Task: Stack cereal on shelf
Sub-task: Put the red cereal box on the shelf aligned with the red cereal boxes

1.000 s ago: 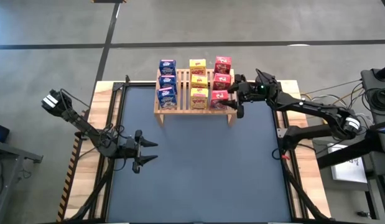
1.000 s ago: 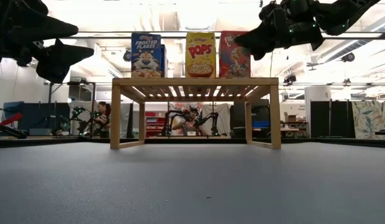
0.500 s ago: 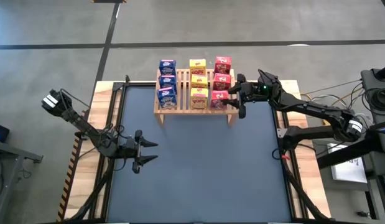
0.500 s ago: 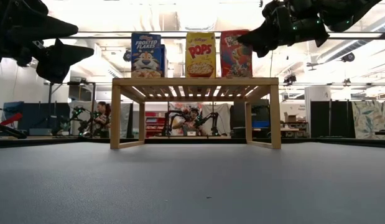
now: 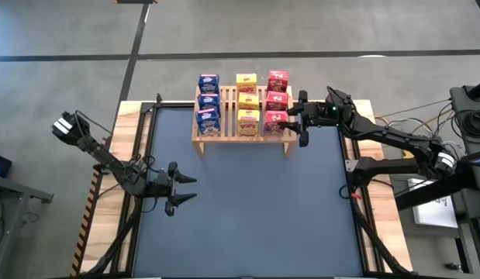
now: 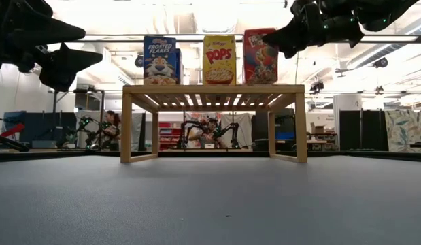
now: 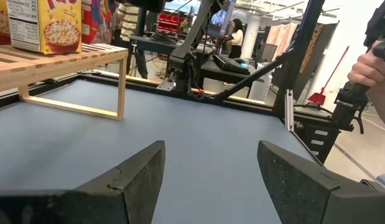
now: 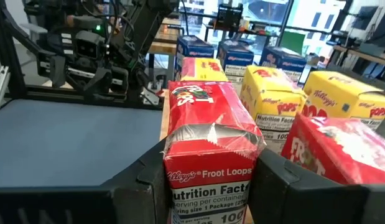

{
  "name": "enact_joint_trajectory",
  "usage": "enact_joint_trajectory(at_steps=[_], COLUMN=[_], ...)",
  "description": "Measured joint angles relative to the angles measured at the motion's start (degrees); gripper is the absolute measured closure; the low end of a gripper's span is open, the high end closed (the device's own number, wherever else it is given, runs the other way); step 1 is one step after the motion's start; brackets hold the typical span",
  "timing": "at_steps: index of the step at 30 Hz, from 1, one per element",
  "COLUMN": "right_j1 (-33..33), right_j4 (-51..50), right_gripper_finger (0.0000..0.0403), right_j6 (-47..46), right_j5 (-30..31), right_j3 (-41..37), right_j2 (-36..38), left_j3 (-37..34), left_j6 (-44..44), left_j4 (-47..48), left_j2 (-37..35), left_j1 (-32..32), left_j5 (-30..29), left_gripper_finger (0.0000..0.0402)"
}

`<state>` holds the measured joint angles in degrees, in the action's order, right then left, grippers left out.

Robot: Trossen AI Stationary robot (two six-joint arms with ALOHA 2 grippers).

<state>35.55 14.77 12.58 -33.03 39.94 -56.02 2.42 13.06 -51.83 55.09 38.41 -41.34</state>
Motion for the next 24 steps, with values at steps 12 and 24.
enact_joint_trajectory(at_steps=[12, 24], right_j1=[0.0, 0.0], right_j4=[-2.9, -2.9], right_gripper_finger=[0.0253, 0.0193], right_j6=[1.1, 1.0], right_j5=[1.4, 1.6], right_j3=[0.0, 0.0], right_j2=[0.2, 0.2], left_j3=[0.0, 0.0], left_j6=[0.1, 0.2], left_j4=[0.2, 0.1], left_j2=[0.0, 0.0], left_j1=[0.0, 0.0], left_j5=[0.3, 0.4], left_gripper_finger=[0.0161, 0.0161])
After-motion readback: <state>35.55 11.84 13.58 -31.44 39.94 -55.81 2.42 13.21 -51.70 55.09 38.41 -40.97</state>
